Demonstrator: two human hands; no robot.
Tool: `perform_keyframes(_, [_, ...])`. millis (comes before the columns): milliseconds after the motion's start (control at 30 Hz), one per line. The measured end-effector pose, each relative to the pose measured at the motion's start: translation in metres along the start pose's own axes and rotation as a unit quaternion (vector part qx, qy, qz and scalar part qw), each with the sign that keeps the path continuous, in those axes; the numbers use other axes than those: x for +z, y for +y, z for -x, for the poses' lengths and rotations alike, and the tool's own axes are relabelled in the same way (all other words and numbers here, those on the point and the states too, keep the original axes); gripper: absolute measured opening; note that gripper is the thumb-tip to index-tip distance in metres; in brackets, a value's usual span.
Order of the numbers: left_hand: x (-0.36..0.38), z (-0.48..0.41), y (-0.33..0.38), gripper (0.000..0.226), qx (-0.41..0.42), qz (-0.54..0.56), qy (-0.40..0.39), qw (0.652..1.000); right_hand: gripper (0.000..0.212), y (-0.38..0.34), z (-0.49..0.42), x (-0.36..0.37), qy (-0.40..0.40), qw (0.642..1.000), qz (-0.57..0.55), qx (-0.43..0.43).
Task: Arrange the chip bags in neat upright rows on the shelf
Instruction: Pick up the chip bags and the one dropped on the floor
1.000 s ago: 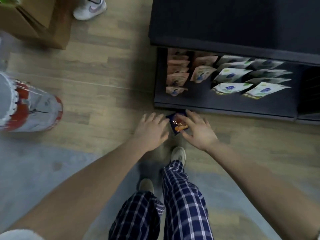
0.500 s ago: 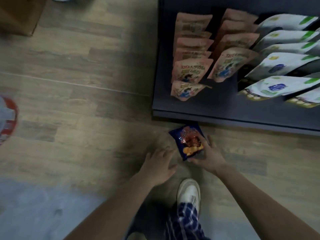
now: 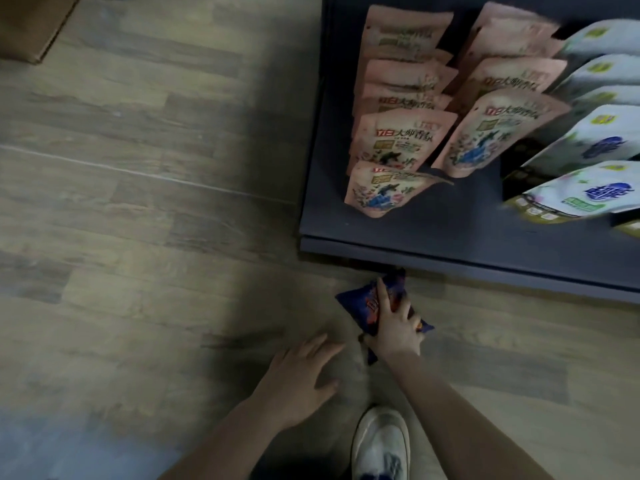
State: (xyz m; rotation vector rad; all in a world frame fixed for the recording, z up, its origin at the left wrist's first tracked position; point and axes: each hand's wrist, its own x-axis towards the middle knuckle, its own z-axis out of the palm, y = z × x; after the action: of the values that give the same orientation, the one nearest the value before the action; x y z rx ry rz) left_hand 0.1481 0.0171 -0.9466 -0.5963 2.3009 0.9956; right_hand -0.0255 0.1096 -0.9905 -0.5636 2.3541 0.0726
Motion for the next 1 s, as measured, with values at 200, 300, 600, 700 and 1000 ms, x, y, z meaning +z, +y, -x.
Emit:
perform_keyframes(200, [-0.013, 0.012, 0.019, 0.063, -0.009, -0.001, 0.0, 1.0, 0.103, -0.003, 0.032, -0.023, 0.019, 0.997, -0.031, -0.063])
perform_keyframes(300, [-0.03, 0.035, 0.042, 0.064, 0.008, 0.003, 0.026, 1.0, 0.101, -0.01, 0.066, -0.051, 0.031, 0.995, -0.032, -0.092])
perform_keyframes(600, [-0.143, 0.157, 0.131, 0.058, 0.062, 0.04, 0.187, 0.98, 0.096, -0.033, 0.204, -0.195, 0.11, 0.98, -0.051, -0.16])
perform_keyframes(700, [-0.181, 0.209, 0.157, 0.058, 0.063, 0.031, 0.208, 0.976, 0.096, -0.032, 0.256, -0.243, 0.123, 0.976, -0.04, -0.175])
perform_keyframes(1000, [-0.325, 0.371, 0.251, 0.06, 0.1, -0.073, 0.242, 0.962, 0.094, -0.03, 0.422, -0.382, 0.127, 0.947, 0.091, -0.282])
